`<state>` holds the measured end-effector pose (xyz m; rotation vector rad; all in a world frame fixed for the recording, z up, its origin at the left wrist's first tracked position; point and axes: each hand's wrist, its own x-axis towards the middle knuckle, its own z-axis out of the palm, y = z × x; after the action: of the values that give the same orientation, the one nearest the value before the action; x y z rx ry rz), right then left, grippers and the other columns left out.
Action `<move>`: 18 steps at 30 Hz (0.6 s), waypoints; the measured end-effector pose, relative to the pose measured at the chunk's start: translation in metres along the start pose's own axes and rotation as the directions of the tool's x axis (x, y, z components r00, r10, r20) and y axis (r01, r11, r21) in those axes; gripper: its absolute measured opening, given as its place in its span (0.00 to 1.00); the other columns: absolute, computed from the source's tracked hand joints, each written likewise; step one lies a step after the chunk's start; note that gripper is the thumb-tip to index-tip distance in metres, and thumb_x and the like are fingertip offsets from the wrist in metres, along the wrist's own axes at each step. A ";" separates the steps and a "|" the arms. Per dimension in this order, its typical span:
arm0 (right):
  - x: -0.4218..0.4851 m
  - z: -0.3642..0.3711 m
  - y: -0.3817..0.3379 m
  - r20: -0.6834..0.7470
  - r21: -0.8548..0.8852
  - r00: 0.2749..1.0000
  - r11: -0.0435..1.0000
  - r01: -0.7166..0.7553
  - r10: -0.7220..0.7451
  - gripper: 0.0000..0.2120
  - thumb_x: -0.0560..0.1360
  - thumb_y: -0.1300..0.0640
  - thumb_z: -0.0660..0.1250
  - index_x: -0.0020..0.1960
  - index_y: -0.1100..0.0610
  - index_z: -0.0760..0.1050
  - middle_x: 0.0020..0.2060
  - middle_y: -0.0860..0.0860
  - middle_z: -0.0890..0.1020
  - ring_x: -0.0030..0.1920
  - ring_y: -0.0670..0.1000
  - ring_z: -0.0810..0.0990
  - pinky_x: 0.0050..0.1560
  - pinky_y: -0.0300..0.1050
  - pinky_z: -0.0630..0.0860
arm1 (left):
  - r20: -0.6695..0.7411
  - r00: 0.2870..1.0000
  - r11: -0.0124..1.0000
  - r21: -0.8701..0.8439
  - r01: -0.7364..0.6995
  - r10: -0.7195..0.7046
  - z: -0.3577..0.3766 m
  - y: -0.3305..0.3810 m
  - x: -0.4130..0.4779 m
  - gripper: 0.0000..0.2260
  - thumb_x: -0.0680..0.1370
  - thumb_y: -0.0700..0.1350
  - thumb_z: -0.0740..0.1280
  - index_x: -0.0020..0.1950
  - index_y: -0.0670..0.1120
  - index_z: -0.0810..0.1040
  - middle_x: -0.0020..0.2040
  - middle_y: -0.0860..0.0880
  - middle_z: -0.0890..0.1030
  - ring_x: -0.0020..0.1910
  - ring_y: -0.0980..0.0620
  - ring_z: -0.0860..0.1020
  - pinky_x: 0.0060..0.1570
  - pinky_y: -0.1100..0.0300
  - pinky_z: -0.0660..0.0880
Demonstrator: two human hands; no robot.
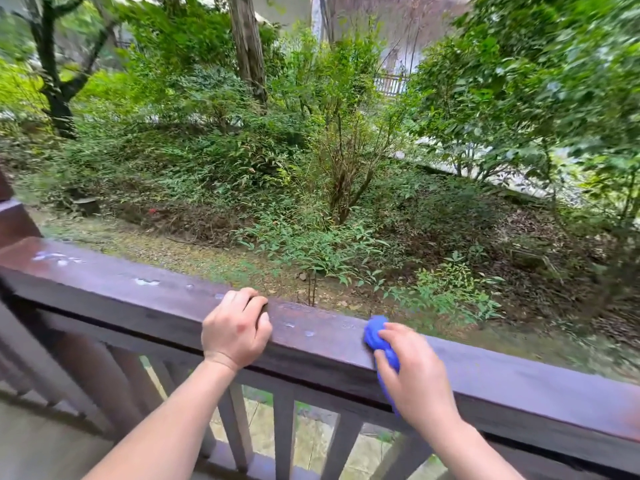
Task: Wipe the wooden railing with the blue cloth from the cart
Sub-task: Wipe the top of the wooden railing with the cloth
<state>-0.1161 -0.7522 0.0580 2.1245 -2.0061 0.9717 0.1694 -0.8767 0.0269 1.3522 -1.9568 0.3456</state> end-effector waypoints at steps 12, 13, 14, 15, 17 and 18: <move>0.024 0.004 0.002 -0.056 -0.056 0.985 0.985 -0.165 0.162 0.11 0.71 0.60 0.70 0.52 0.59 0.77 0.50 0.56 0.80 0.49 0.60 0.78 0.50 0.51 0.76 | 0.004 1.000 1.000 -0.008 0.016 -0.016 -0.002 0.003 0.000 0.14 0.74 0.50 0.58 0.48 0.48 0.82 0.48 0.49 0.81 0.45 0.45 0.77 0.31 0.54 0.72; 0.019 0.009 -0.009 -0.027 -0.041 0.998 0.998 -0.057 0.056 0.12 0.71 0.58 0.70 0.54 0.57 0.77 0.50 0.54 0.79 0.49 0.58 0.77 0.50 0.50 0.76 | 0.008 1.000 1.000 -0.006 0.017 -0.017 -0.002 0.003 0.000 0.14 0.74 0.50 0.58 0.48 0.48 0.82 0.48 0.49 0.81 0.45 0.45 0.77 0.31 0.54 0.72; 0.014 0.009 -0.013 0.003 -0.024 0.999 0.999 0.039 -0.039 0.14 0.71 0.57 0.69 0.56 0.56 0.76 0.51 0.53 0.79 0.48 0.57 0.77 0.50 0.48 0.75 | 0.011 1.000 1.000 -0.004 0.019 -0.019 -0.002 0.003 0.000 0.14 0.74 0.50 0.58 0.48 0.48 0.82 0.48 0.49 0.81 0.45 0.45 0.77 0.31 0.55 0.72; 0.011 0.005 -0.009 0.015 -0.016 0.993 0.993 0.117 -0.116 0.15 0.72 0.55 0.69 0.58 0.55 0.76 0.51 0.52 0.78 0.47 0.56 0.76 0.49 0.47 0.75 | 0.011 1.000 1.000 -0.001 0.021 -0.021 -0.002 0.003 0.000 0.14 0.74 0.50 0.58 0.48 0.48 0.82 0.48 0.49 0.81 0.45 0.45 0.77 0.31 0.55 0.72; 0.009 -0.007 0.014 0.004 -0.061 0.990 0.988 0.142 -0.142 0.14 0.71 0.55 0.70 0.56 0.54 0.77 0.48 0.52 0.78 0.45 0.56 0.76 0.46 0.47 0.76 | 0.012 1.000 1.000 0.006 0.017 -0.017 -0.001 0.003 -0.001 0.14 0.74 0.50 0.58 0.49 0.48 0.82 0.49 0.49 0.81 0.45 0.45 0.77 0.31 0.55 0.72; 0.009 -0.013 0.025 -0.017 -0.095 0.997 0.992 0.078 -0.080 0.13 0.69 0.56 0.72 0.53 0.55 0.78 0.46 0.53 0.78 0.44 0.57 0.77 0.44 0.49 0.77 | 0.012 1.000 1.000 0.008 0.013 -0.013 -0.001 0.003 -0.001 0.14 0.74 0.50 0.58 0.49 0.48 0.82 0.49 0.49 0.81 0.45 0.45 0.77 0.32 0.55 0.72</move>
<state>-0.1447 -0.7582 0.0636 2.1180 -1.9023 0.8665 0.1679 -0.8742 0.0278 1.3736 -1.9576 0.3400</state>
